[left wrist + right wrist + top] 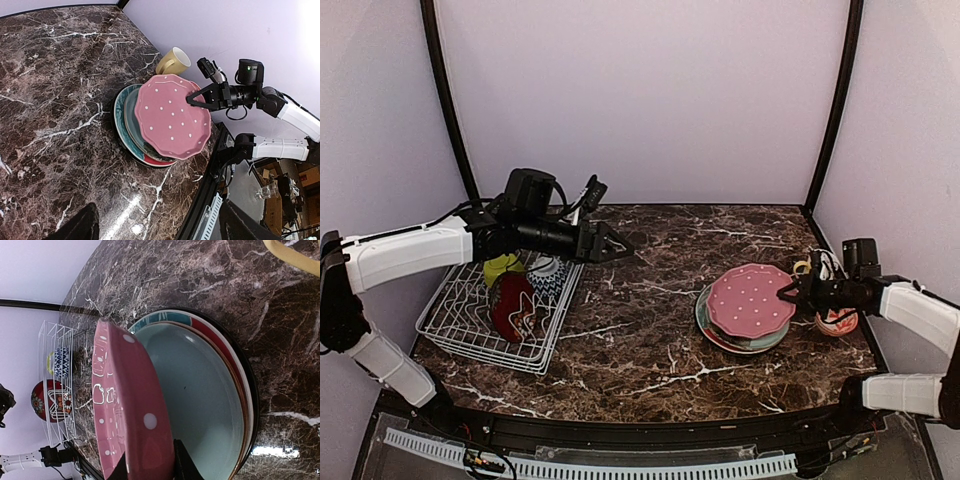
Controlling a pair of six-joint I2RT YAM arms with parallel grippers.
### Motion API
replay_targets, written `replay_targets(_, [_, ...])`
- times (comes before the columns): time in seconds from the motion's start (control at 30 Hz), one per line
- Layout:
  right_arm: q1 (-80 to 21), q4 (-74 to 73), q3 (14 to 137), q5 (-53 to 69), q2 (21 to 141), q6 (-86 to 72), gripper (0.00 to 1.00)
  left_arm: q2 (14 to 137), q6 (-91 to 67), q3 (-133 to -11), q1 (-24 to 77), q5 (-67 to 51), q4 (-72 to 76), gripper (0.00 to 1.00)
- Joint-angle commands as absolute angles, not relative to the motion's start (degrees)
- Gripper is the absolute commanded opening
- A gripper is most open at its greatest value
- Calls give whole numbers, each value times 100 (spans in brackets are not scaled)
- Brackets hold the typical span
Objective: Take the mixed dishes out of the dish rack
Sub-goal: Place the plate with another plate.
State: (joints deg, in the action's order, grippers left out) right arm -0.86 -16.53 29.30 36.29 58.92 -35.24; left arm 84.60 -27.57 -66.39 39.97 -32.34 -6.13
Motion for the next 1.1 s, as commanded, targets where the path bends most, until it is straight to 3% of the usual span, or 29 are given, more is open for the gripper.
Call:
replay_targets(0.0, [-53,-1190,2896,4093,5863,-3410,0,8484,-2693,-6744,3973,-3275,-720,82])
replay_targets(0.53, [-53,-674,2747,4124,6303,-3393,0,8475,-2716,-6744,3968,-3263,-782,81])
replay_targets(0.93, [-183,-937,2848,3971,6625,-3116,14,8510,-2663,-6725,3970,-3232,-818,81])
replay_targets(1.07, [-302,-1237,2966,3689,6659,-2950,22,8513,-2637,-6725,3973,-3241,-835,81])
